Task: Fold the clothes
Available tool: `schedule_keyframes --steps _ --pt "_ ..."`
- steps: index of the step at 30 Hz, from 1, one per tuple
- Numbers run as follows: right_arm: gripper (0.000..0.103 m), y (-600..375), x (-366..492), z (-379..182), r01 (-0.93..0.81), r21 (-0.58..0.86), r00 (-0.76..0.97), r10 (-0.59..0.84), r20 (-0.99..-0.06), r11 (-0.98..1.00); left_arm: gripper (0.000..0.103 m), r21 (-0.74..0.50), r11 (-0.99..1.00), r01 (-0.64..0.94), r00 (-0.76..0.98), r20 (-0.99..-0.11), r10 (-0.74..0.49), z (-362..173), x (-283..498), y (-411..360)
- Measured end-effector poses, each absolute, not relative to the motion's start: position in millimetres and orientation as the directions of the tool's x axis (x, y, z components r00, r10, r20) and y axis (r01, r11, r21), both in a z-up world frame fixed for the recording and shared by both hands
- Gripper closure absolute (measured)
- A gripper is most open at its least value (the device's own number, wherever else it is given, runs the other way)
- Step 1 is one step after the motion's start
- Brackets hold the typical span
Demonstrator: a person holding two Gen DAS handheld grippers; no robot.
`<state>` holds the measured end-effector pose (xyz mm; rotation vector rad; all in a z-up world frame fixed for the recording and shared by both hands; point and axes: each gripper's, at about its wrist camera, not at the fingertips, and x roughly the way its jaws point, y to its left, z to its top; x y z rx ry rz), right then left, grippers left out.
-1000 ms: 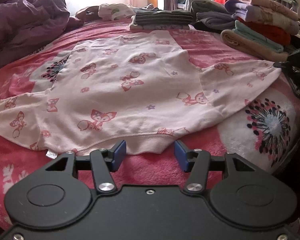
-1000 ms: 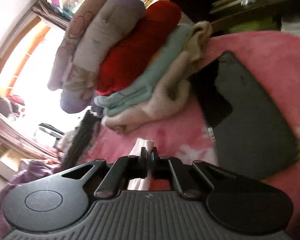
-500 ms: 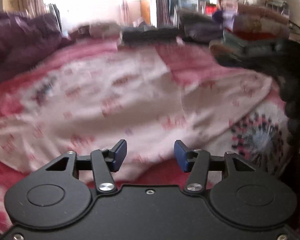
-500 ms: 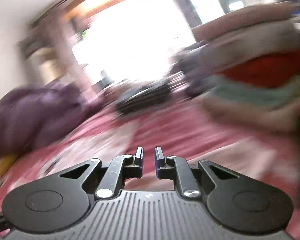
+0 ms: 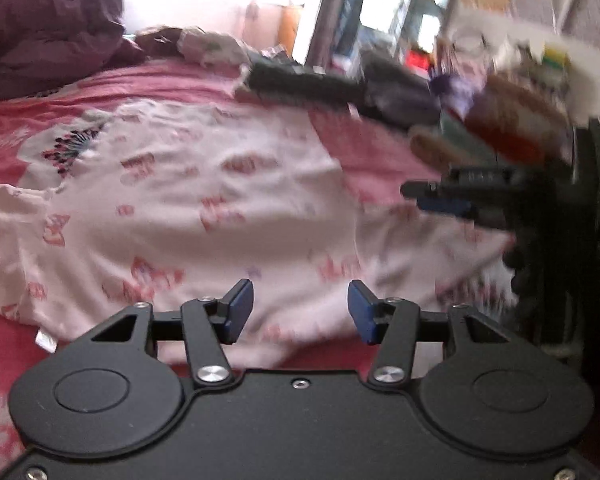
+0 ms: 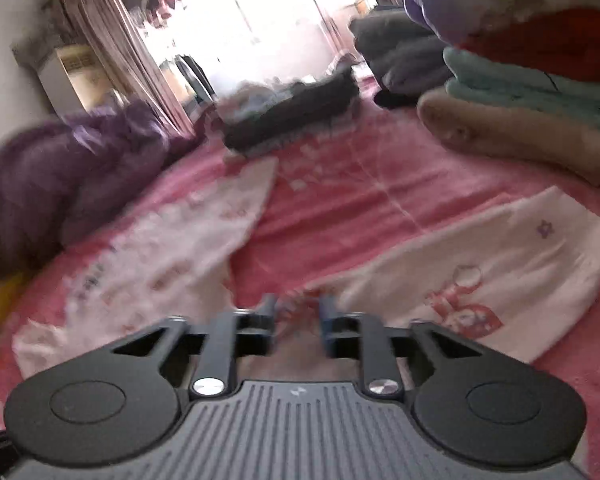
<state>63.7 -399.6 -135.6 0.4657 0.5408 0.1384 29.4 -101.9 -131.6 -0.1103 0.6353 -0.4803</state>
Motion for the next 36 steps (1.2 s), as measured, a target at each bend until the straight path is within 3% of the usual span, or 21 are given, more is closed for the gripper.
schedule_keyframes --steps 4,10,20,21,22,23,30,32,36 --pt "0.071 -390 106 -118 -0.071 0.445 0.836 0.297 -0.462 0.893 0.052 -0.259 0.889 0.378 0.684 -0.569 -0.456 -142 42 -102" --pt "0.069 -402 213 -103 -0.027 0.57 0.79 0.367 -0.492 0.821 0.052 -0.254 0.871 0.421 0.65 -0.586 -0.485 -150 43 -110" --pt "0.069 -400 329 -134 0.024 0.523 0.726 0.345 -0.595 0.852 0.052 -0.25 0.862 0.441 0.615 -0.615 -0.493 -158 51 -111" --pt "0.071 -400 332 -137 0.016 0.541 0.729 0.36 -0.582 0.841 0.051 -0.237 0.862 0.448 0.616 -0.617 -0.49 -158 50 -112" --pt "0.092 -402 335 -138 0.002 0.561 0.735 0.379 -0.562 0.828 0.051 -0.232 0.862 0.451 0.616 -0.618 -0.489 -159 50 -112" --pt "0.097 -403 337 -139 -0.013 0.581 0.74 0.398 -0.542 0.814 0.051 -0.233 0.861 0.451 0.615 -0.618 -0.489 -159 51 -112" --pt "0.097 -394 337 -133 -0.027 0.436 0.774 0.295 -0.561 0.9 0.051 -0.236 0.86 0.453 0.608 -0.624 -0.492 -159 52 -110" --pt "0.092 -390 331 -127 0.0 0.39 0.782 0.243 -0.574 0.921 0.051 -0.237 0.86 0.452 0.607 -0.625 -0.491 -159 52 -110" --pt "0.092 -379 317 -99 -0.035 0.311 0.828 0.202 -0.523 0.95 0.051 -0.245 0.862 0.444 0.611 -0.621 -0.491 -155 50 -109"
